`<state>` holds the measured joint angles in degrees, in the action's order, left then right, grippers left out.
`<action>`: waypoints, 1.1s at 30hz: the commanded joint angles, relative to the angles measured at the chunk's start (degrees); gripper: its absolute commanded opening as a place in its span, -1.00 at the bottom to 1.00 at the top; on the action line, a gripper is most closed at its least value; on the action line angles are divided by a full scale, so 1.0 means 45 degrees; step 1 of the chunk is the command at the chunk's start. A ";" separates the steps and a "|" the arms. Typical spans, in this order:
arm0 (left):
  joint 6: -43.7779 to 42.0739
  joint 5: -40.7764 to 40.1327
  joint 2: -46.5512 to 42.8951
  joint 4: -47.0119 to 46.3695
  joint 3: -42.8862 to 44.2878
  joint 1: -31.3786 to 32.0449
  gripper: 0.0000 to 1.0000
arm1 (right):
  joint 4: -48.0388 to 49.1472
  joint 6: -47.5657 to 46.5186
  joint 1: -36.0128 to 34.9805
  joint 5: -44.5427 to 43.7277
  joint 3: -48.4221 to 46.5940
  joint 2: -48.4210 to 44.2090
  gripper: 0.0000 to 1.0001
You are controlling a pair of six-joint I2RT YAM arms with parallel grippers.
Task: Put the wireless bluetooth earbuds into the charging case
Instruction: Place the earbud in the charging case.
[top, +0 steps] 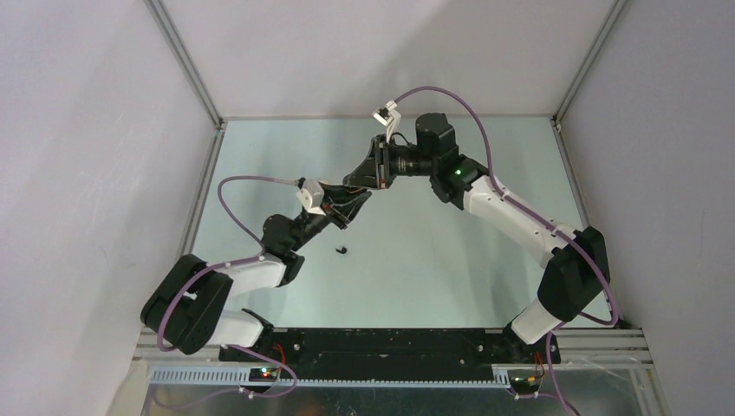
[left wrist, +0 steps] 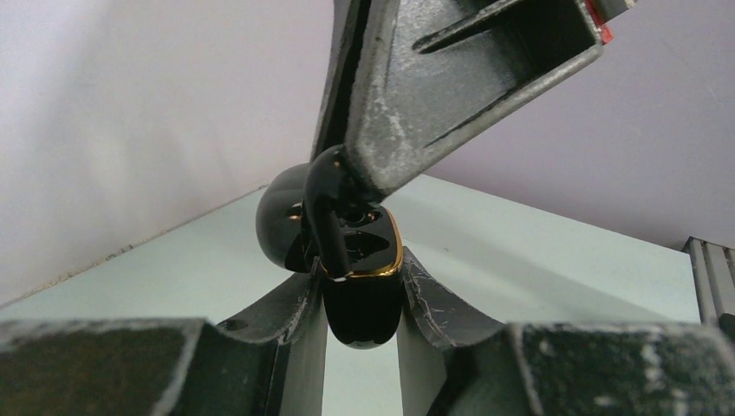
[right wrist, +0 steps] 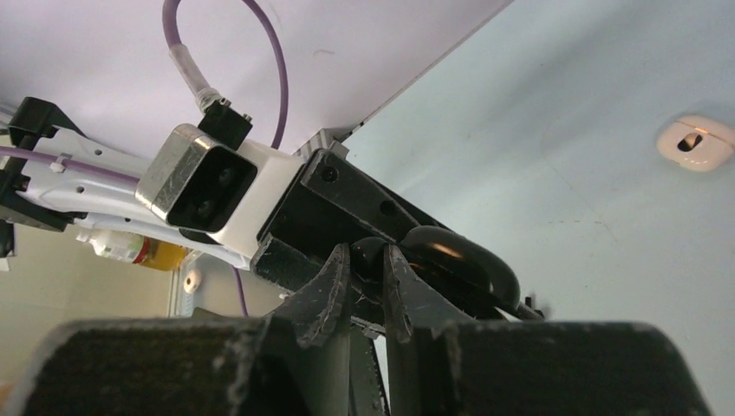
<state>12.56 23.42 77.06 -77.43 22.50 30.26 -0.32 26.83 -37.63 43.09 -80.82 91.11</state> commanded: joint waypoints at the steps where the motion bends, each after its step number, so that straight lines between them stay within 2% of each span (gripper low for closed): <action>1: -0.0015 0.0186 -0.0287 -0.0880 0.0022 0.0110 -1.00 | -0.0653 -0.0702 -0.0033 -0.0520 -0.0587 0.0055 -0.80; 10: -0.0044 0.0166 -0.0268 -0.0885 0.0024 0.0111 -1.00 | -0.0627 -0.0580 0.0113 -0.0325 -0.0556 -0.0162 -0.80; 19: -0.0076 0.0167 -0.0234 -0.0883 0.0037 0.0110 -1.00 | 0.0685 0.0523 0.0564 0.0716 -0.0262 -0.0428 -0.80; 33: -0.0080 0.0161 -0.0387 -0.0899 -0.0010 0.0008 -1.00 | 0.0250 -0.0280 0.0046 0.0551 -0.0120 -0.0135 -0.82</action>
<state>12.56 24.29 76.97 -78.35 22.48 30.37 -0.25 27.07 -36.97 45.08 -81.43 91.20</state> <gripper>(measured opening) 0.331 0.186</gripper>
